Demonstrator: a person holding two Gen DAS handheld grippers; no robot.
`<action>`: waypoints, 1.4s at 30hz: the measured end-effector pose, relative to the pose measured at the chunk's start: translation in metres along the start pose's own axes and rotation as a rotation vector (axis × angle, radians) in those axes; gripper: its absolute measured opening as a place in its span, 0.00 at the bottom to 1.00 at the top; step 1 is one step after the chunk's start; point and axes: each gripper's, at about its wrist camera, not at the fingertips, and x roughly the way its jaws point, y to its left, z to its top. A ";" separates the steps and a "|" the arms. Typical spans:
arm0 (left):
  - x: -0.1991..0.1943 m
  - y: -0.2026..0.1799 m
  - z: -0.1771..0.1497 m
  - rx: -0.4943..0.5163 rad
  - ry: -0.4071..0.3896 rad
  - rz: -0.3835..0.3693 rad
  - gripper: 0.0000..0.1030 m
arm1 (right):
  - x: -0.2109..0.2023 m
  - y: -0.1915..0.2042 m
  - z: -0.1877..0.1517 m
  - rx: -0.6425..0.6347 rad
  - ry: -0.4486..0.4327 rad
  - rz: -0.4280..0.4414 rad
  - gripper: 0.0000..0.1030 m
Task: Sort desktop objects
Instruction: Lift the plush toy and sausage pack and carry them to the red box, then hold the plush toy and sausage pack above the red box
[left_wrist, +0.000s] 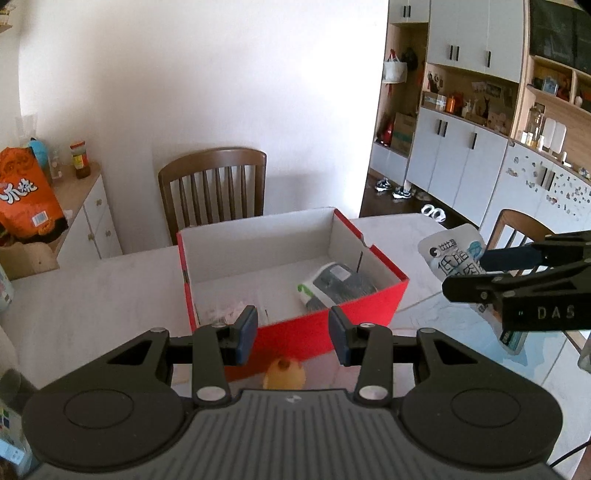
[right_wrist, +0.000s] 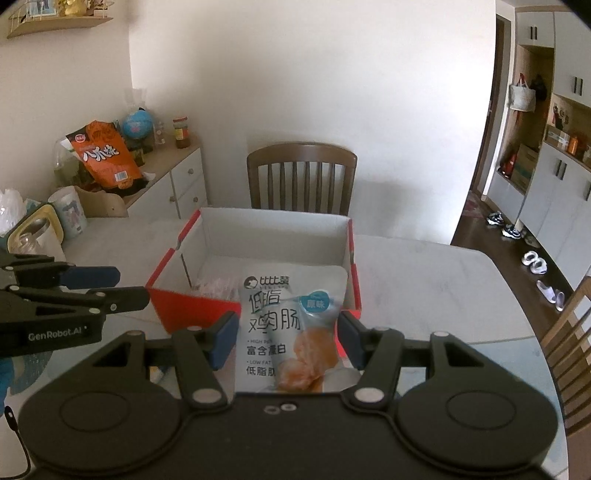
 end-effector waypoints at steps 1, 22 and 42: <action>0.002 0.002 0.000 -0.005 0.002 0.004 0.40 | 0.002 -0.002 0.003 -0.002 -0.001 0.000 0.57; 0.080 0.019 -0.059 -0.027 0.207 -0.006 0.58 | 0.032 -0.023 0.009 -0.019 0.028 0.032 0.57; 0.144 0.015 -0.079 -0.078 0.288 0.029 0.44 | 0.060 -0.041 0.009 -0.026 0.056 0.068 0.57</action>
